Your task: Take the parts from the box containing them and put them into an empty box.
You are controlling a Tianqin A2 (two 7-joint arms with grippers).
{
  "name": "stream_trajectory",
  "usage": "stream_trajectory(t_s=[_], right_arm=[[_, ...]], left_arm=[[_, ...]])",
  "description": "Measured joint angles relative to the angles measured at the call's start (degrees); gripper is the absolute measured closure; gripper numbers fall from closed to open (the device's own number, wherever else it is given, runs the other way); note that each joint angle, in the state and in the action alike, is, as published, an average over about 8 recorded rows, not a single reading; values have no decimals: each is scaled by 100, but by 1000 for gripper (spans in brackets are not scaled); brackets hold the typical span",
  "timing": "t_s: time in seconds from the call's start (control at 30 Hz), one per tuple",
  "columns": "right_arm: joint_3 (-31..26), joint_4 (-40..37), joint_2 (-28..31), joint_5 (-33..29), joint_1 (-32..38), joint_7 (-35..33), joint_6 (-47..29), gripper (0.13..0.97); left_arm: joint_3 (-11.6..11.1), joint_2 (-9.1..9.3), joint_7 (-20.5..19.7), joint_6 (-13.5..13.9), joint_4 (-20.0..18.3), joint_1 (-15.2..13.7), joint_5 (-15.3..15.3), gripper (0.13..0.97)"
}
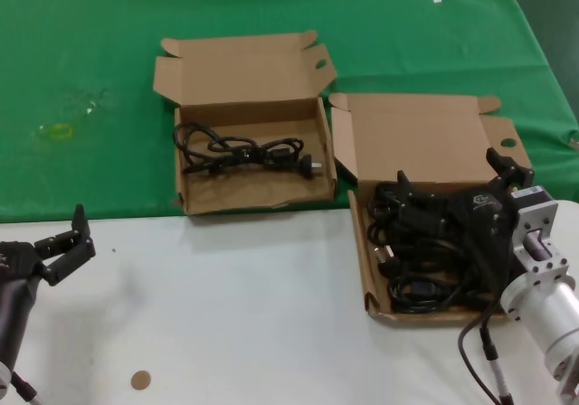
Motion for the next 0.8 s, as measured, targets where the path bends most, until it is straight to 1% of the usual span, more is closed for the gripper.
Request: stream_trajectory(t_s=[0.8], right_arm=[[0,0,0,0,0,0,0,129]], left_arm=[[0,0,0,0,0,0,0,132]])
